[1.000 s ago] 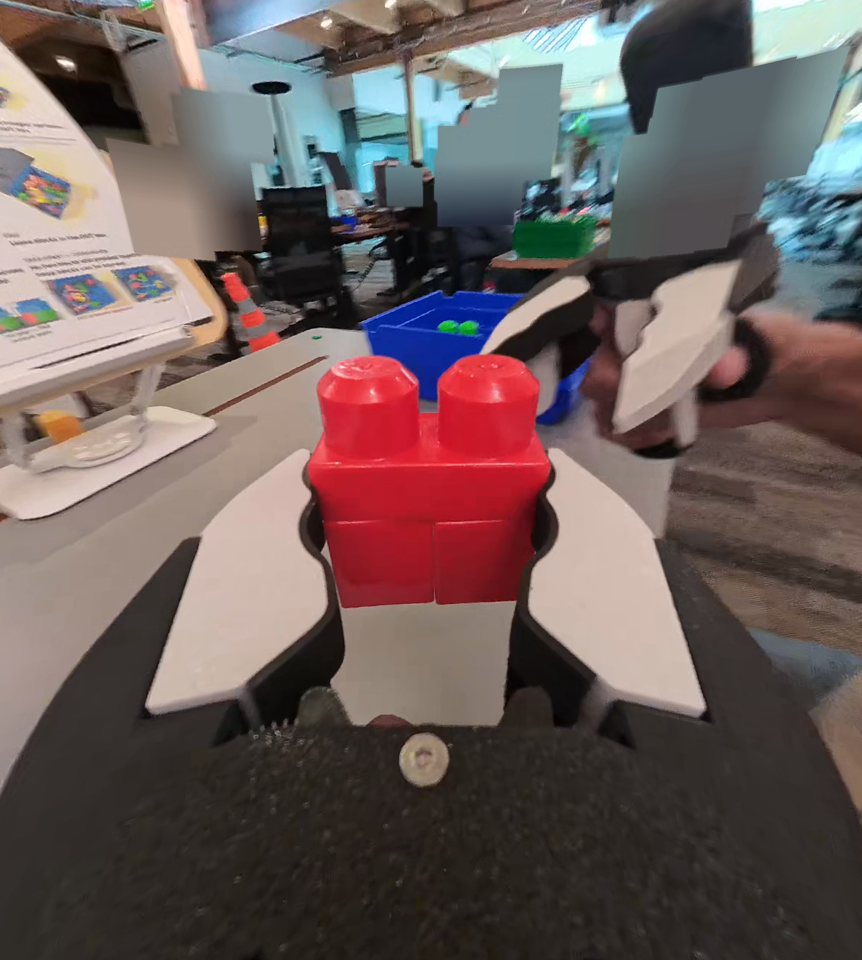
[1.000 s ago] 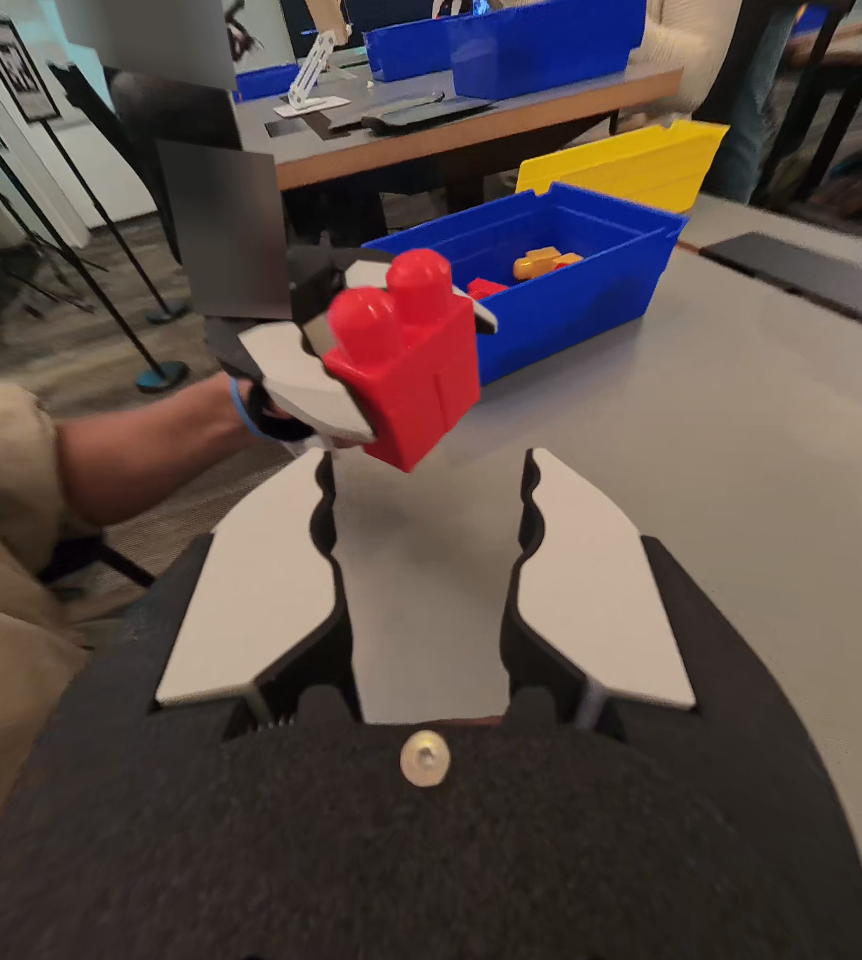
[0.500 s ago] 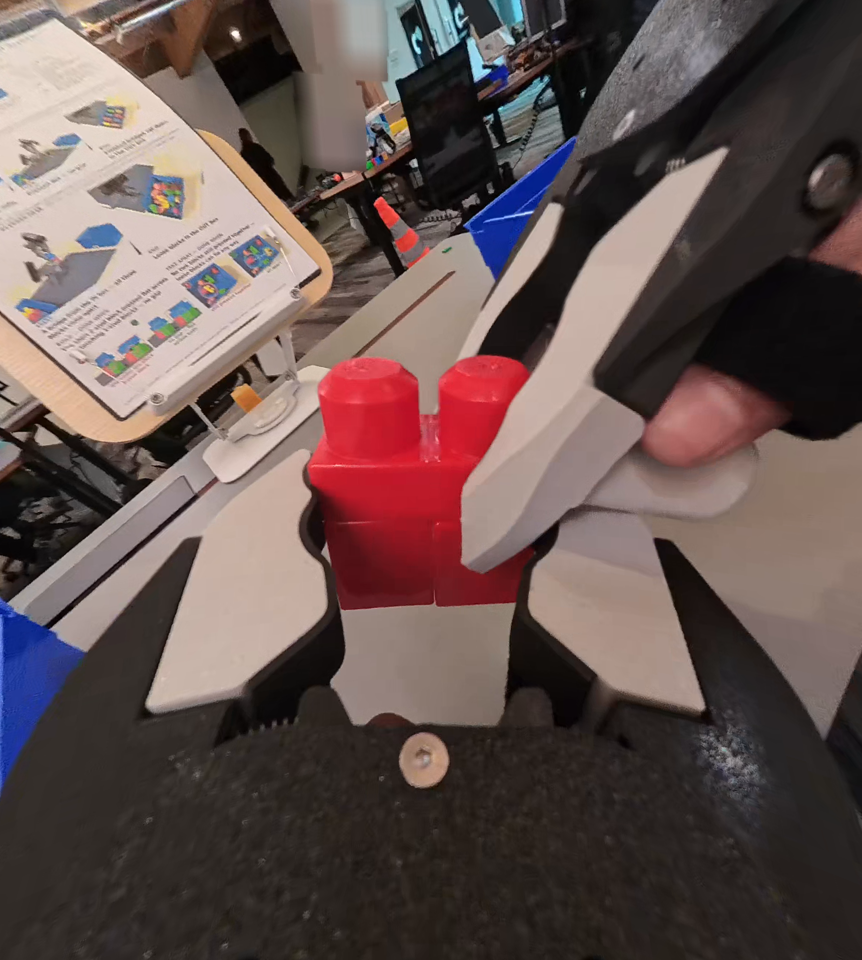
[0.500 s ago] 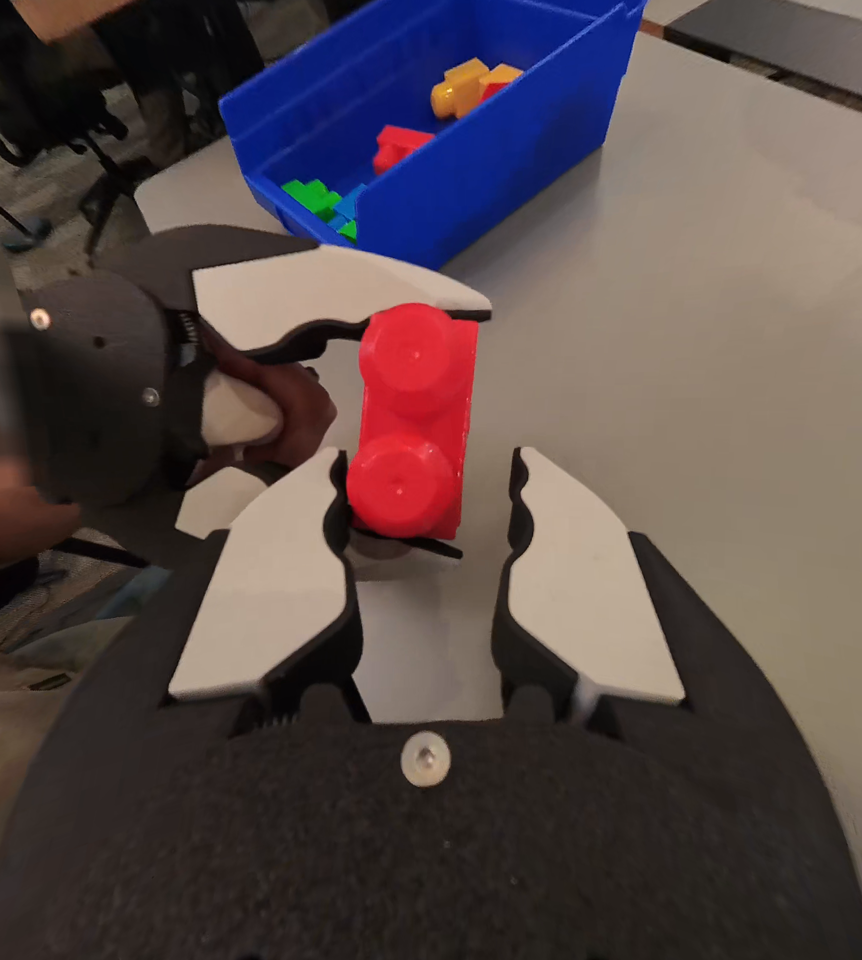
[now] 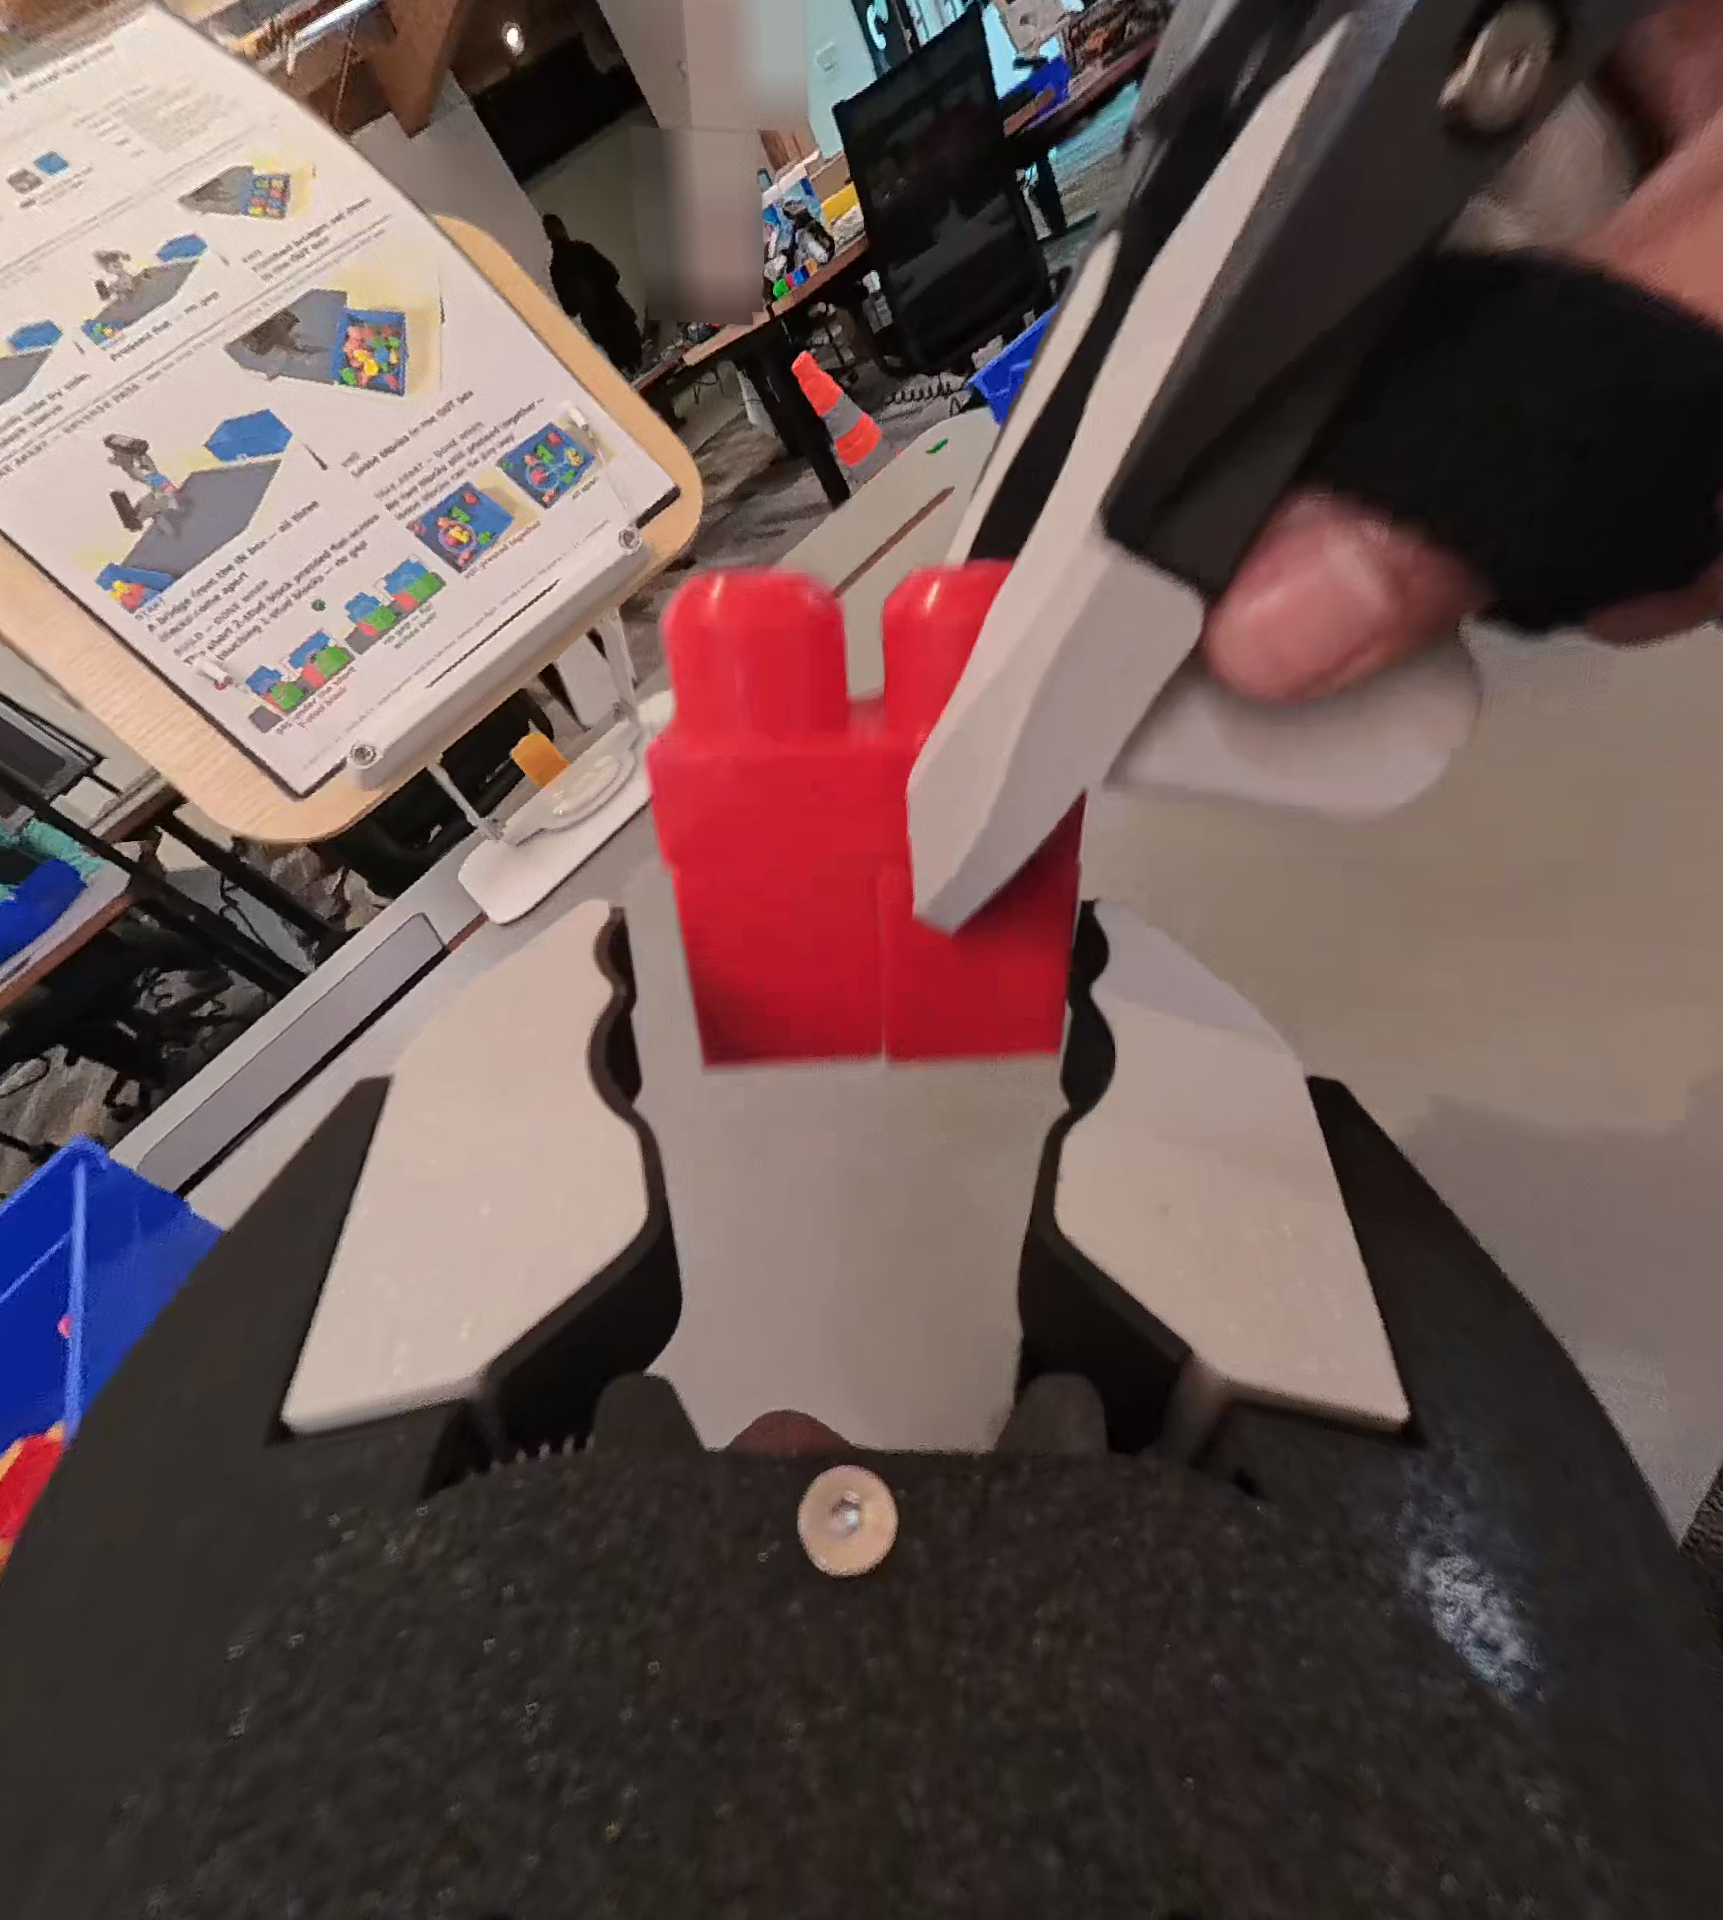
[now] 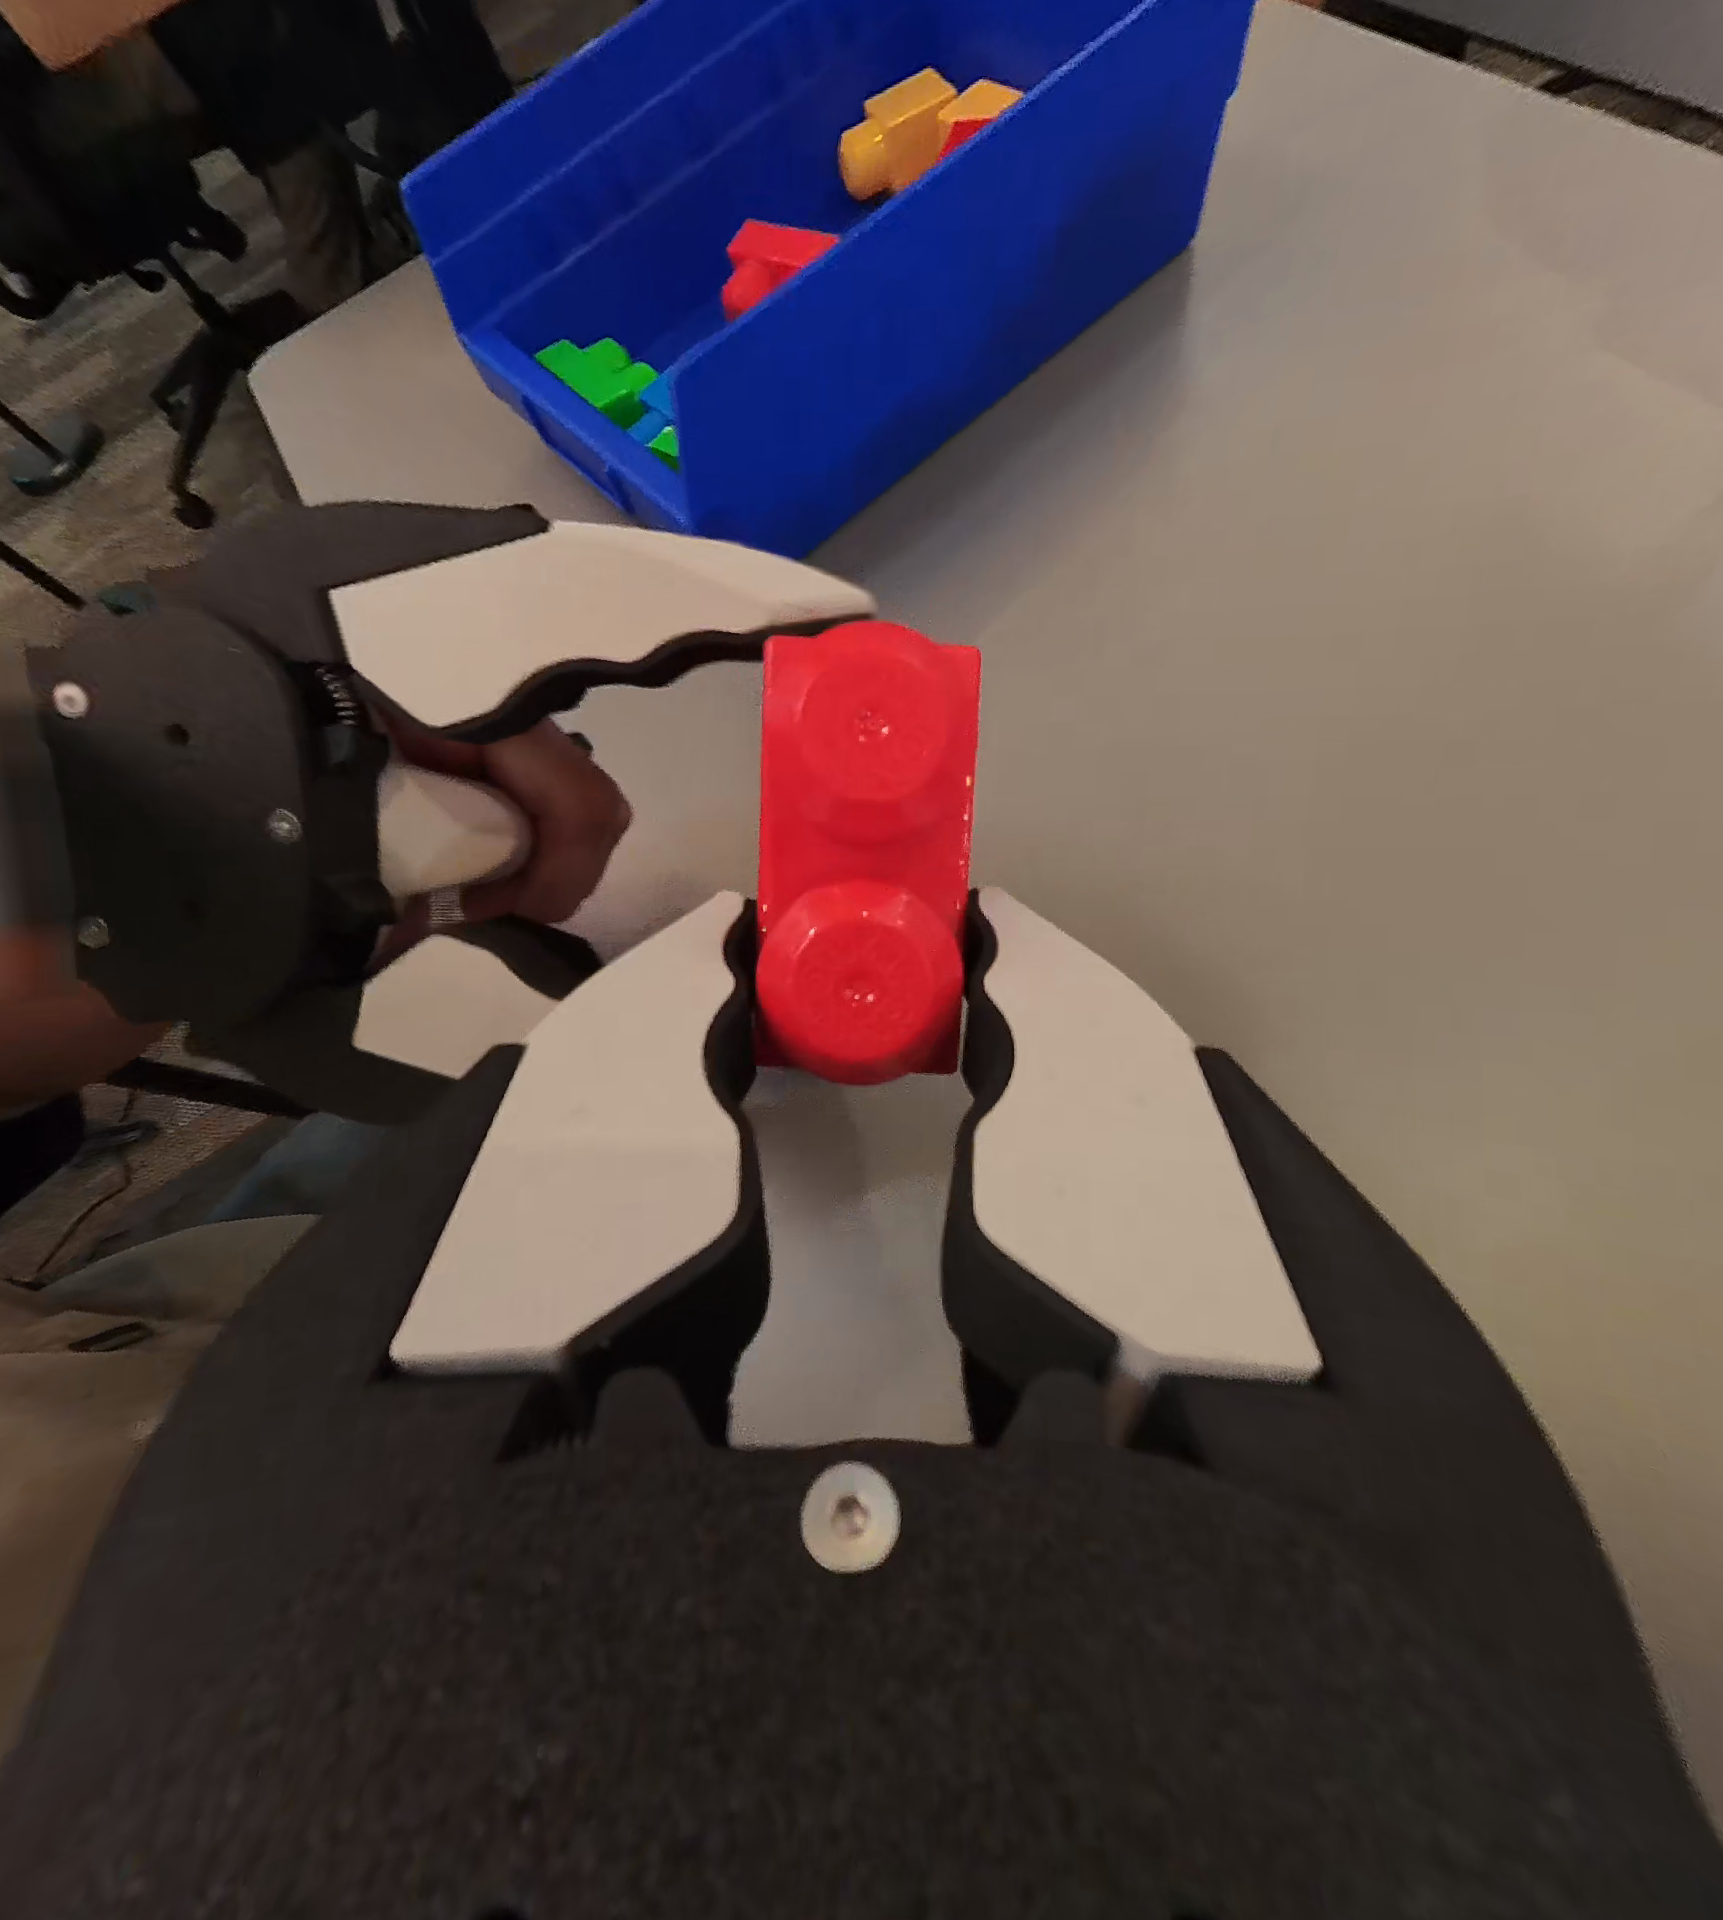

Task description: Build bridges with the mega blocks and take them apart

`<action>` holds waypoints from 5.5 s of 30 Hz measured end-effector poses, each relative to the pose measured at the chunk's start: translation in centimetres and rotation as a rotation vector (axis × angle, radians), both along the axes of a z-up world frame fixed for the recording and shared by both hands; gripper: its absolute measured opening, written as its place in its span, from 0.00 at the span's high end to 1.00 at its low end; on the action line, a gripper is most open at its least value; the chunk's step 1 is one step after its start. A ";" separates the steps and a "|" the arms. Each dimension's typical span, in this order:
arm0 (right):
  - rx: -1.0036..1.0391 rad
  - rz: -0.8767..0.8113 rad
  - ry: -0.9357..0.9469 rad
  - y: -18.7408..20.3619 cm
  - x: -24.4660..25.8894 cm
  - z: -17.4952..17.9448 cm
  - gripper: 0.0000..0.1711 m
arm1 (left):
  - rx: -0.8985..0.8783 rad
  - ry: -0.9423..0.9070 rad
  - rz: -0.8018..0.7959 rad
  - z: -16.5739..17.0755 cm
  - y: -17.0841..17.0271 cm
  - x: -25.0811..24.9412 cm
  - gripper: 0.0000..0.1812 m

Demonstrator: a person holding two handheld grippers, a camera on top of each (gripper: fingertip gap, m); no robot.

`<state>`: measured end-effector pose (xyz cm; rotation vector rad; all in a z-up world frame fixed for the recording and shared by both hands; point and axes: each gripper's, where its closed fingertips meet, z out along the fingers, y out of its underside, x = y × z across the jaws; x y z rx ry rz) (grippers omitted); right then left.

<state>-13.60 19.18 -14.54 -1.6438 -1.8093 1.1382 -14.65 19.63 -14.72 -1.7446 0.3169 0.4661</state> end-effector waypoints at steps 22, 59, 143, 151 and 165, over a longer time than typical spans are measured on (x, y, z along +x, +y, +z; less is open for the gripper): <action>0.186 -0.422 0.085 7.9 4.0 -2.4 0.79 | 0.106 -0.421 0.411 -2.7 -4.5 -8.2 0.77; 0.190 -0.977 -0.501 48.1 19.8 -7.6 0.78 | 0.060 -0.349 0.369 -2.6 -3.8 -7.1 0.71; 0.379 -0.445 0.360 12.9 4.6 -1.2 0.57 | -0.050 -0.377 0.559 0.4 -11.0 -13.8 0.62; 0.346 -0.427 0.364 12.7 4.8 -0.7 0.58 | -0.509 -0.699 0.721 -2.9 -16.0 -25.5 0.63; 0.334 -0.419 0.369 13.0 5.4 -0.1 0.59 | -0.753 -0.804 0.862 -9.3 -15.0 -28.6 0.67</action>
